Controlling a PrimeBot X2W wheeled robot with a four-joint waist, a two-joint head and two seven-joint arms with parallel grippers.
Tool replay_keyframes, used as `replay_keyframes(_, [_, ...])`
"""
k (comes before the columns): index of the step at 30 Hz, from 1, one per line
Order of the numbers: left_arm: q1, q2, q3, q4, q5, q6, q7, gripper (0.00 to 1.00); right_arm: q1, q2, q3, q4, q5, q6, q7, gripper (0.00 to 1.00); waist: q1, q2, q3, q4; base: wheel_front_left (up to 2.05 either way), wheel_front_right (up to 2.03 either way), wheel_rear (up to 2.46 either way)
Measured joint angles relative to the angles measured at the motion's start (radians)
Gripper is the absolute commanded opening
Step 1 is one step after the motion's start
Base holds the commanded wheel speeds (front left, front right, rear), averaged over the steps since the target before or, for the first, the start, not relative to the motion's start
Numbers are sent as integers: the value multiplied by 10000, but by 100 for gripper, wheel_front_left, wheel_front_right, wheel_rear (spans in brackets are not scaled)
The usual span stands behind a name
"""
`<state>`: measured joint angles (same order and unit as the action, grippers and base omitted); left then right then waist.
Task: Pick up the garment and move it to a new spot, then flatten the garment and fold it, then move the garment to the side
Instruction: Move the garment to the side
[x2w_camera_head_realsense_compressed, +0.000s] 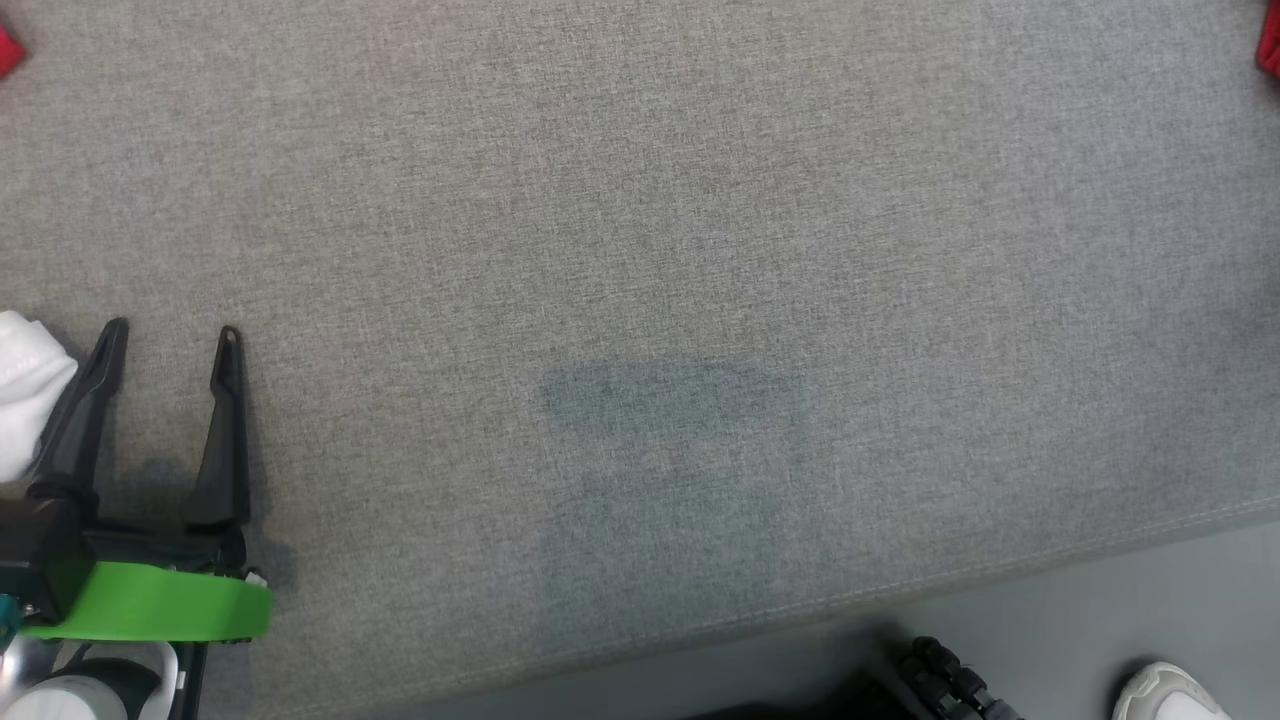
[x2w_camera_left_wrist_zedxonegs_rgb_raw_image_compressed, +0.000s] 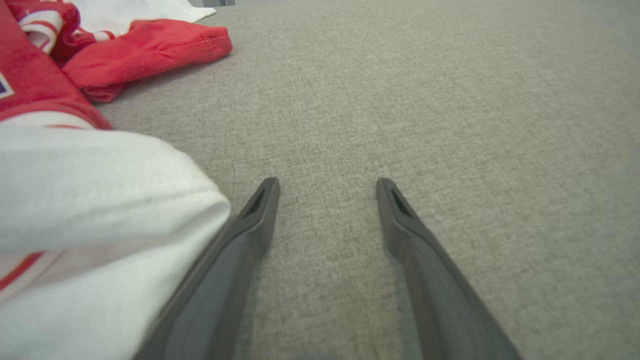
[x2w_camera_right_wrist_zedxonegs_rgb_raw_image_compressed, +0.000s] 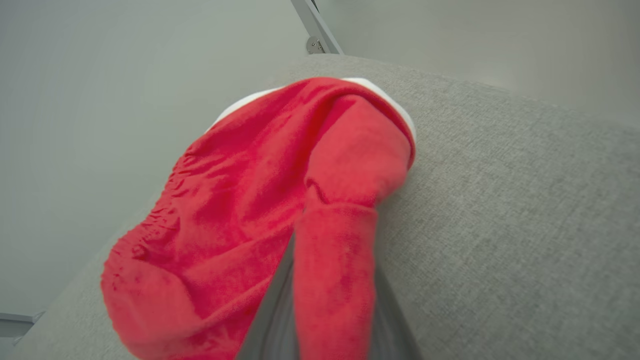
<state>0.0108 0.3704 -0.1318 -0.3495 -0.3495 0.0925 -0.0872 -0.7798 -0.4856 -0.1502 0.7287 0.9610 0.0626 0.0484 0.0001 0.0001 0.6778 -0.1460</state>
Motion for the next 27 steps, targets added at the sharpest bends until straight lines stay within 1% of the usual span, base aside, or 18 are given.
replay_keyframes(8, [-1,29,19,-132,10,42,163,100,7,-4,-19,410,8,102,-222,1,-1,0,16,-91,0,0,0])
replay_keyframes(9, [-1,29,19,-138,12,42,176,100,7,-10,-23,466,6,102,-265,32,0,0,13,-101,0,0,0])
replay_keyframes(10, [-1,29,21,-146,12,42,213,100,6,-21,-23,516,-4,102,-318,40,-1,0,9,-109,0,0,0])
replay_keyframes(11, [-2,31,21,-151,13,42,219,100,6,-33,-21,560,-12,102,-324,44,0,0,3,-116,0,0,0])
replay_keyframes(12, [-2,31,21,-150,13,42,226,100,6,-38,-19,596,-13,104,-380,44,0,0,-3,-123,0,0,0])
replay_keyframes(13, [-2,31,21,-151,15,42,245,100,5,-40,-19,629,-13,105,-403,36,0,0,-11,-129,0,0,0])
replay_keyframes(14, [-3,31,12,-150,21,42,247,100,4,-48,-2,700,-27,123,-407,19,0,0,-33,-134,0,0,0])
replay_keyframes(17, [-3,29,-12,-150,21,42,267,100,1,-151,105,767,-211,176,-577,0,0,0,-76,-126,0,0,0])
replay_keyframes(23, [-3,29,-79,-153,21,42,353,100,-196,-410,497,765,-769,209,-917,0,-1,0,-126,-63,0,0,0])
replay_keyframes(27, [-3,25,-119,-159,21,42,428,100,-374,-685,1024,740,-1549,207,-1126,0,-1,0,-144,2,0,0,0])
